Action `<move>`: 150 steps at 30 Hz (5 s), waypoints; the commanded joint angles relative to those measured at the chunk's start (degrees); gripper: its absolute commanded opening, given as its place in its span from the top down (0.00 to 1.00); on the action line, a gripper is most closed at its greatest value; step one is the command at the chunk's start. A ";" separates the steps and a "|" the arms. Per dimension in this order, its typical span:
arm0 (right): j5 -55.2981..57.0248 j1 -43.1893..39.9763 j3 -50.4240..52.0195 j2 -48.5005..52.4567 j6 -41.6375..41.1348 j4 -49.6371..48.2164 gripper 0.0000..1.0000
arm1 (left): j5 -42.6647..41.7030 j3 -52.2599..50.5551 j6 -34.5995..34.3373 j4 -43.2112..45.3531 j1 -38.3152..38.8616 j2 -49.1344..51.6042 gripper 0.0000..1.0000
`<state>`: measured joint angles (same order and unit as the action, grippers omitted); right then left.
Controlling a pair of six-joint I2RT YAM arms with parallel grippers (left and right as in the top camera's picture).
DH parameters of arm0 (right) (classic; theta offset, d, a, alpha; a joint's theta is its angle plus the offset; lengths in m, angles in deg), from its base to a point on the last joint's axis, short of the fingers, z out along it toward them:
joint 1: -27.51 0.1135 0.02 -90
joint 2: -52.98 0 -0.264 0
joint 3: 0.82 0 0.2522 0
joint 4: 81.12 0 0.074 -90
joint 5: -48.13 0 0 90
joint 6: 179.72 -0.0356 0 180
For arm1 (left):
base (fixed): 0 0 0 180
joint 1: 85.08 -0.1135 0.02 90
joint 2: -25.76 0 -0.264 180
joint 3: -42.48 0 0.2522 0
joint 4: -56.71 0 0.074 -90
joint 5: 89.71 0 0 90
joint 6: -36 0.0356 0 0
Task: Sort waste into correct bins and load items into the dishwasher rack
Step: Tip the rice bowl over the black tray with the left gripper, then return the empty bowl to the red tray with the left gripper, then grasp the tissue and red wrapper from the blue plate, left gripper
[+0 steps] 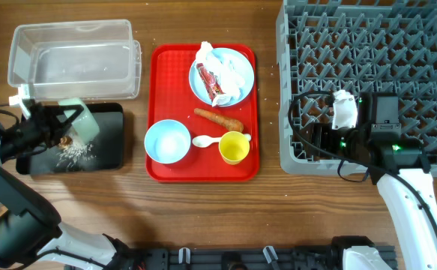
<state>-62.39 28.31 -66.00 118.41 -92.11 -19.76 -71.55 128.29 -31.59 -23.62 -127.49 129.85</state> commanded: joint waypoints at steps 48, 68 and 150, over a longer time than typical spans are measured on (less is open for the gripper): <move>0.55 -0.28 -0.96 0.00 -2.29 1.05 0.29 | 51.36 12.72 -30.64 20.11 48.54 -11.45 0.96; 0.59 -0.28 -0.96 0.00 -2.25 1.05 0.28 | 77.46 12.70 -30.60 28.39 63.12 11.39 0.94; 0.57 -0.28 -0.96 0.00 -2.27 1.70 0.27 | 77.33 31.43 -37.70 35.54 61.33 6.25 0.96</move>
<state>-62.39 28.31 -66.00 118.41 -93.62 -18.08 6.00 159.06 -70.84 11.77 -63.43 139.03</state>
